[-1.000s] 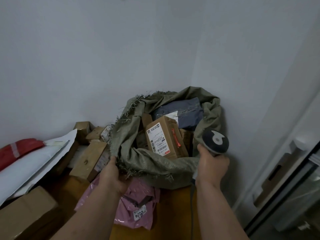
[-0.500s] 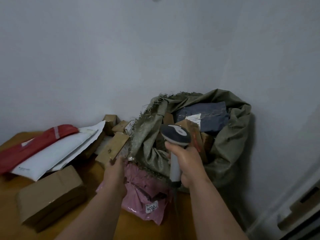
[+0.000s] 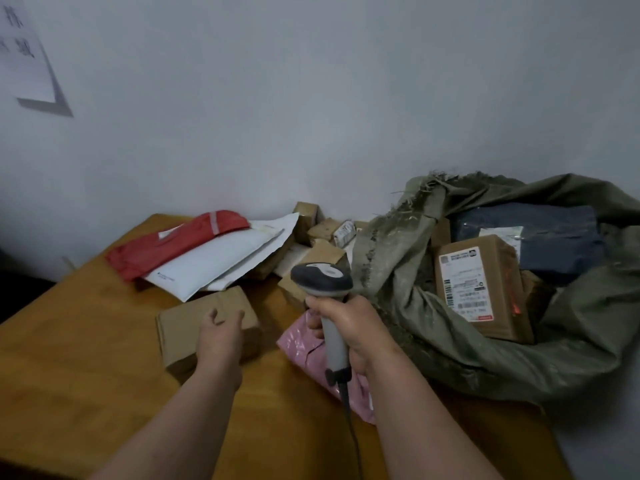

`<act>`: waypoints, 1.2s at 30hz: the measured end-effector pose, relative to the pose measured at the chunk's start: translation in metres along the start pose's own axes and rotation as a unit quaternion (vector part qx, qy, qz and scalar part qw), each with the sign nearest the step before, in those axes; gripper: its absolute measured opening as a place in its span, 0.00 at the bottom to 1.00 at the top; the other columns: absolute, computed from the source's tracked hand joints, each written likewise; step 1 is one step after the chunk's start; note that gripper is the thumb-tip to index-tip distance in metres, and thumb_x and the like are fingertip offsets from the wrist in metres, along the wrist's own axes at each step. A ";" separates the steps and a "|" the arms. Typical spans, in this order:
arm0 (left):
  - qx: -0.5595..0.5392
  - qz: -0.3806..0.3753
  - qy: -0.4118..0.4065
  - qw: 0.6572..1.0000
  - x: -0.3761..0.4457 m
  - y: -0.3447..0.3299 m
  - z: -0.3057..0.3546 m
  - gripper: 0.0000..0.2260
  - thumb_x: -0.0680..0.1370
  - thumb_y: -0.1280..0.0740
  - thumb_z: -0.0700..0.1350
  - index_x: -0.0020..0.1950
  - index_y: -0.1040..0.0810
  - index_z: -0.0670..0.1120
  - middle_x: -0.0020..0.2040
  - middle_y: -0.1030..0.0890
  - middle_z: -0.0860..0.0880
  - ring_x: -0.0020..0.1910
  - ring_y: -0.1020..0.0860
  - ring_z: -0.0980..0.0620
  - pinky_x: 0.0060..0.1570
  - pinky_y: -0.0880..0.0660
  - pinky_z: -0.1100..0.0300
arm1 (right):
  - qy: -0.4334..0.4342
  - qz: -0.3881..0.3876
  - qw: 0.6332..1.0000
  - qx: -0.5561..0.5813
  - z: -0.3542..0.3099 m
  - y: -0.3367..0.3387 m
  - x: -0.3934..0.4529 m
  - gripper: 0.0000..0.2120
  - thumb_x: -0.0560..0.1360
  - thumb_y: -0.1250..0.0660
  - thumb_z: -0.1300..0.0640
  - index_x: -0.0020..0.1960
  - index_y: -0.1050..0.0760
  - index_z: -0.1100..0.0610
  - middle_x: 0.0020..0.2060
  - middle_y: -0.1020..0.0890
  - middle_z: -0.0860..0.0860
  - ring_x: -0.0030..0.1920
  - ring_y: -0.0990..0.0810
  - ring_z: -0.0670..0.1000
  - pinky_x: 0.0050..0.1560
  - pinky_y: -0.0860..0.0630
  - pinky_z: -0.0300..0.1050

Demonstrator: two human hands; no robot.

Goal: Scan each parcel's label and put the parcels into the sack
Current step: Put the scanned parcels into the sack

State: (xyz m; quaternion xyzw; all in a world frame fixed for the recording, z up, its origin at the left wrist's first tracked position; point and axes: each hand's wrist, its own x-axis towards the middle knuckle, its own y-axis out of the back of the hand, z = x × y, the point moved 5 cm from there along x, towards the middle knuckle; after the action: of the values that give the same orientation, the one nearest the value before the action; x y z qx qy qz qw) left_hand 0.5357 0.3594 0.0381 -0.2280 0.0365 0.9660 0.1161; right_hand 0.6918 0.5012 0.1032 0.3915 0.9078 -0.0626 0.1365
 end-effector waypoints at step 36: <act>0.012 -0.156 0.140 0.978 0.152 0.113 -0.052 0.42 0.79 0.38 0.30 0.76 0.46 0.72 0.62 0.27 0.48 0.58 0.25 0.42 0.43 0.21 0.43 | -0.166 0.225 0.956 0.084 0.120 -0.117 0.105 0.26 0.74 0.25 0.47 0.67 0.28 0.56 0.56 0.20 0.54 0.58 0.22 0.58 0.64 0.26 0.59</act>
State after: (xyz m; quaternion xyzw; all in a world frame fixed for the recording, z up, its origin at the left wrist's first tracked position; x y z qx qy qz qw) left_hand 0.3985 0.2752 -0.0748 -0.3624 0.0282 0.8940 0.2619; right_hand 0.5614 0.4672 -0.0415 0.5798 0.7521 -0.1707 0.2628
